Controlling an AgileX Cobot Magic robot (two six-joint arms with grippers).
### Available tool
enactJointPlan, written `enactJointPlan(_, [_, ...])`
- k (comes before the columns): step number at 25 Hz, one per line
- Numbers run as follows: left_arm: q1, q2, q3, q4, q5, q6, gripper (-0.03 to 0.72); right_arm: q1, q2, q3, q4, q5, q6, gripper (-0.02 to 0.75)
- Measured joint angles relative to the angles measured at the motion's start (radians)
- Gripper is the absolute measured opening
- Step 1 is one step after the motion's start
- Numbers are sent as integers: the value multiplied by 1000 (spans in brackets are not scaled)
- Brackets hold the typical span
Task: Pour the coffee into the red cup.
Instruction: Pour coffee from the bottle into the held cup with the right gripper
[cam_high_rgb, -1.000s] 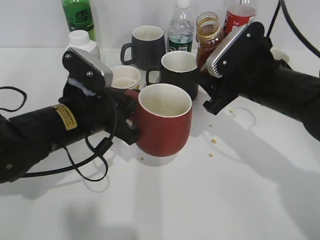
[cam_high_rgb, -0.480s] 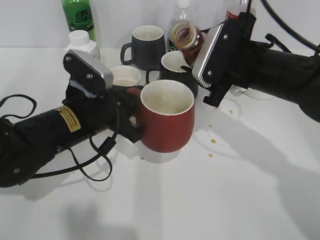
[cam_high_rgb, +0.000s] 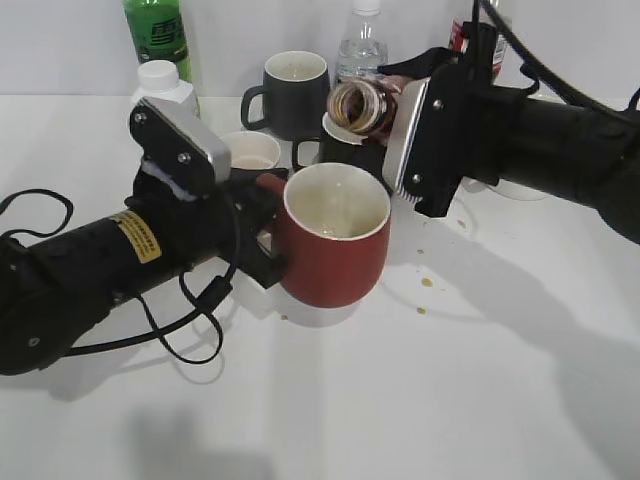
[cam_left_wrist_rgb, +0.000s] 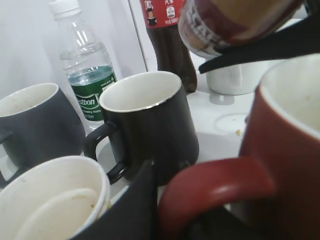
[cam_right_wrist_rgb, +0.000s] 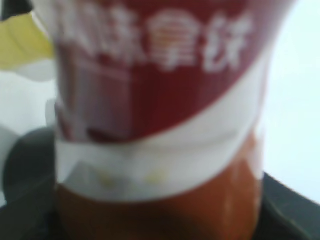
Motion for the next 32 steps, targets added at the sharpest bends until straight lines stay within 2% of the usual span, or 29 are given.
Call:
enactJointPlan(14, [0, 0, 3, -4, -8, 27, 71, 0, 0, 0, -1, -3, -202, 504])
enactJointPlan(24, [0, 0, 63, -2, -56, 29, 71, 0, 0, 0, -2, -4, -342, 504])
enactJointPlan(32, [0, 0, 65, 36, -61, 29, 71, 0, 0, 0, -3, -10, -412, 504])
